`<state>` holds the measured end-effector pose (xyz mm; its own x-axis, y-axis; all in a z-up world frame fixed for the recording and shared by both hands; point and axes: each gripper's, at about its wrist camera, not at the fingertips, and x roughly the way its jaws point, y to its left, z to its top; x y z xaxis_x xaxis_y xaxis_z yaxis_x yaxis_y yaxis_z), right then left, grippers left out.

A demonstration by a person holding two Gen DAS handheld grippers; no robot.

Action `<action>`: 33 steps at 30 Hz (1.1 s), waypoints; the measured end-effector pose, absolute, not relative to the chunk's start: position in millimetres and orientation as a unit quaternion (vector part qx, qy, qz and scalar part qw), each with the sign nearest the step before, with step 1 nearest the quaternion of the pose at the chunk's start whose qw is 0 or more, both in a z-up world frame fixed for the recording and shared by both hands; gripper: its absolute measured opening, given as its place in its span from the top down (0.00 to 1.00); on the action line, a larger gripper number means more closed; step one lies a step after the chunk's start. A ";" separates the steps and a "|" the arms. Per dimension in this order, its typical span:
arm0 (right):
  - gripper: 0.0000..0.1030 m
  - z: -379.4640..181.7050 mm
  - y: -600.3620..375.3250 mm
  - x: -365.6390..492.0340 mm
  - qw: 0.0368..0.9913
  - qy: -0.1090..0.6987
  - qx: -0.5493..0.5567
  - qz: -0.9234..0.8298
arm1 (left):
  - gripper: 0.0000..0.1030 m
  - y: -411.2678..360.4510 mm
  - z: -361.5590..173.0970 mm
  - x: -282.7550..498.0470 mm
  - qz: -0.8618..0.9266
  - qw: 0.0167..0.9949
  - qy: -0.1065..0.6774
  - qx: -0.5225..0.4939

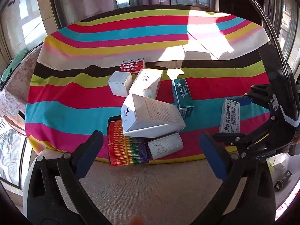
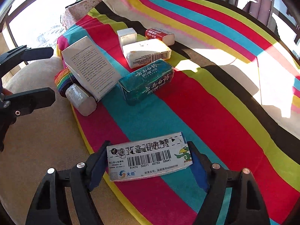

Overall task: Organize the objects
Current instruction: 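Grasp the white barcode medicine box with the right tool while the left tool grasps the leaflet-printed box, then carry both boxes from the table over the storage box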

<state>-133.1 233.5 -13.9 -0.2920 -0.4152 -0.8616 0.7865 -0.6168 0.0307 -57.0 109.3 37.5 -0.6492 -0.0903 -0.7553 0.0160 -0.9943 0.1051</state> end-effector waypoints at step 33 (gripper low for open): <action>0.23 18.7 318.2 -7.3 0.116 -0.236 0.398 -0.879 | 0.16 151.4 -8.2 -119.3 -0.851 0.202 -0.182 0.449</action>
<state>-7.3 318.2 18.7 -0.6556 -0.3926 -0.6450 0.0166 -0.8615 0.5075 -119.3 151.4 -8.2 -0.5152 -0.5076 -0.6906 0.1815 -0.8521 0.4909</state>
